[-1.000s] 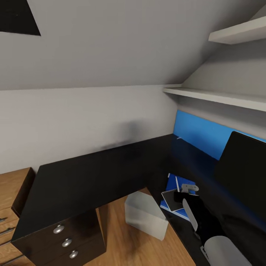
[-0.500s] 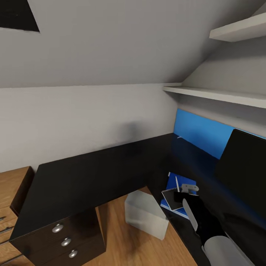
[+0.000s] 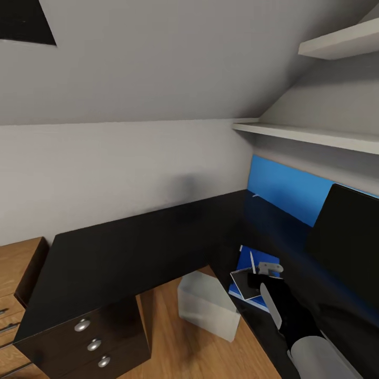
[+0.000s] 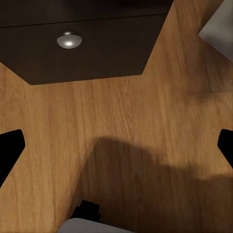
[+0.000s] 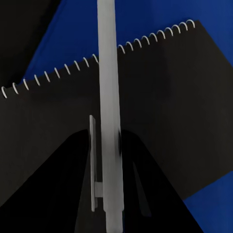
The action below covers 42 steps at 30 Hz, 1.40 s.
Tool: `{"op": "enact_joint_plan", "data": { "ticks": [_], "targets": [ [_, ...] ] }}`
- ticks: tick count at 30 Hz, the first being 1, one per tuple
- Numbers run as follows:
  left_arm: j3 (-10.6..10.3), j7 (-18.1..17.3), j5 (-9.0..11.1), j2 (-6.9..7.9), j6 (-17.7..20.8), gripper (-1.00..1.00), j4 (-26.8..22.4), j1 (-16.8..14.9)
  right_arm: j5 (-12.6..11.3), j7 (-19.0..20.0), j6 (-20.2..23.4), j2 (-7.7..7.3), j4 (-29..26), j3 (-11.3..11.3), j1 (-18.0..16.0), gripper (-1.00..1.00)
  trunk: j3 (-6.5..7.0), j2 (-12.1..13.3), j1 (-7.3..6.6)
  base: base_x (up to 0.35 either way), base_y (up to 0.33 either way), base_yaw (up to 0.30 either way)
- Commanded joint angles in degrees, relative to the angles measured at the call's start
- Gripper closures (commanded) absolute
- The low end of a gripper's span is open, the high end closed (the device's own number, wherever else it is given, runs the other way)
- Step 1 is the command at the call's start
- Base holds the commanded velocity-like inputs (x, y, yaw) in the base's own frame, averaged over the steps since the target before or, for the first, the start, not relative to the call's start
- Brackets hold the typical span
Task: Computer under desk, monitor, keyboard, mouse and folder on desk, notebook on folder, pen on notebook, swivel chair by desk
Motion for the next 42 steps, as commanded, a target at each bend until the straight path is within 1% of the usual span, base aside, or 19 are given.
{"op": "enact_joint_plan", "data": {
  "ticks": [1, 17, 18, 19, 21, 27, 42],
  "targets": [
    [0.0, 0.1, 0.6, -0.03, 0.1, -1.0, -0.1, 0.0, -0.7, -0.4, 0.2, -0.02, -0.1, 0.1, 0.0, -1.0, -0.05, 0.0, 0.01, 0.0, 0.0, 0.0],
    [0.1, 0.0, 0.6, 0.03, 0.1, -1.0, -0.1, 0.0, -0.7, -0.4, 0.2, 0.0, -0.5, 0.1, 0.0, -1.0, -0.05, 0.0, 0.01, 0.0, 0.0, 0.0],
    [0.1, 0.0, 0.6, 0.04, 0.1, -1.0, -0.1, 0.0, -0.7, -0.4, 0.1, 0.02, -1.1, 0.1, 0.0, -1.0, -0.05, 0.0, 0.01, 0.0, 0.0, 0.0],
    [0.1, 0.0, 0.6, 0.05, 0.1, -1.0, -0.1, 0.0, -0.7, -0.4, 0.2, 0.13, -3.5, 0.3, 0.0, -1.0, -0.05, 0.0, 0.01, 0.0, 0.0, 0.0],
    [0.0, 0.1, 0.6, 0.05, 0.2, -1.0, -0.1, 0.0, -0.8, -0.4, 0.3, 0.25, -6.0, 0.4, 0.1, -1.0, -0.05, 0.0, 0.01, 0.0, 0.0, 0.0],
    [0.0, 0.2, 0.6, 0.06, 0.2, -1.0, -0.1, 0.0, -0.9, -0.4, 0.7, 0.41, -8.7, 0.6, 1.2, -1.0, -0.05, 0.0, 0.01, 0.0, 0.0, 0.0],
    [0.0, 0.1, 0.6, 0.06, 0.2, -1.0, 0.6, 0.0, -1.0, -0.3, 1.0, 0.63, -9.5, 0.9, 1.7, -1.0, -0.05, 0.0, 0.01, 0.0, 0.0, 0.0]
  ]
}}
